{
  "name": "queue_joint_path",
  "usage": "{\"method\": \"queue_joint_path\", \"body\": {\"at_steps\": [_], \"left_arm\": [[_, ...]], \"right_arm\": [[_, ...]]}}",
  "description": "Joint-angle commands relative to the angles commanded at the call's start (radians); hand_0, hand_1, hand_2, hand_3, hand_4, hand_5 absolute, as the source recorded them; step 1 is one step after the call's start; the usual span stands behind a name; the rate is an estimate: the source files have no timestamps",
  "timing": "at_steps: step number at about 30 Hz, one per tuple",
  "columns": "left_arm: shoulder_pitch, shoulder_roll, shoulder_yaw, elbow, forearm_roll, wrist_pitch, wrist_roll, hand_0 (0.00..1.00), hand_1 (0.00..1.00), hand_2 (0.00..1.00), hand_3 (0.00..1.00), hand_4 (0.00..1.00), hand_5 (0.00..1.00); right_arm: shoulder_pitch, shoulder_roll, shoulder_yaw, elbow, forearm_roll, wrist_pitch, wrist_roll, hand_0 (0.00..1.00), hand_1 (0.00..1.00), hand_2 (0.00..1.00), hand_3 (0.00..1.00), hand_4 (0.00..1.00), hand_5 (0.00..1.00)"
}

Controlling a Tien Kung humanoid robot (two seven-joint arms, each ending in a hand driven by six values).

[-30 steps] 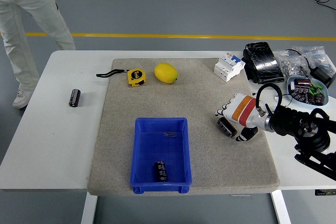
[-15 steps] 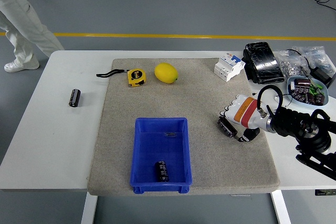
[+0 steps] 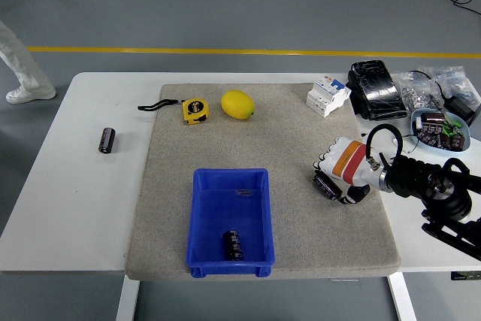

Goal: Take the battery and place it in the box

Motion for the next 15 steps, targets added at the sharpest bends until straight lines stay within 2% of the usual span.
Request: {"method": "queue_joint_path", "body": {"at_steps": [2, 3, 14, 15], "left_arm": [[0.0, 0.0, 0.001, 0.0, 0.0, 0.0, 0.0, 0.735, 0.715, 0.746, 0.632, 0.659, 0.654], [0.0, 0.0, 0.0, 0.0, 0.001, -0.001, 0.0, 0.734, 0.715, 0.746, 0.632, 0.658, 0.653], [0.001, 0.001, -0.002, 0.0, 0.005, -0.002, 0.001, 0.732, 0.715, 0.747, 0.632, 0.658, 0.651], [0.001, 0.001, -0.002, 0.0, 0.005, -0.002, 0.001, 0.732, 0.714, 0.746, 0.631, 0.658, 0.651]], "right_arm": [[0.0, 0.001, 0.0, 0.0, 0.0, -0.001, 0.0, 0.382, 0.475, 0.637, 0.638, 0.998, 0.301], [0.0, 0.001, -0.002, 0.0, 0.0, -0.001, 0.001, 0.377, 0.467, 0.627, 0.577, 0.998, 0.295], [0.0, 0.0, -0.001, 0.004, 0.0, 0.001, 0.002, 0.373, 0.459, 0.618, 0.546, 0.998, 0.292], [0.0, 0.0, -0.001, 0.004, 0.0, 0.001, 0.002, 0.368, 0.452, 0.607, 0.506, 0.998, 0.291]]}}
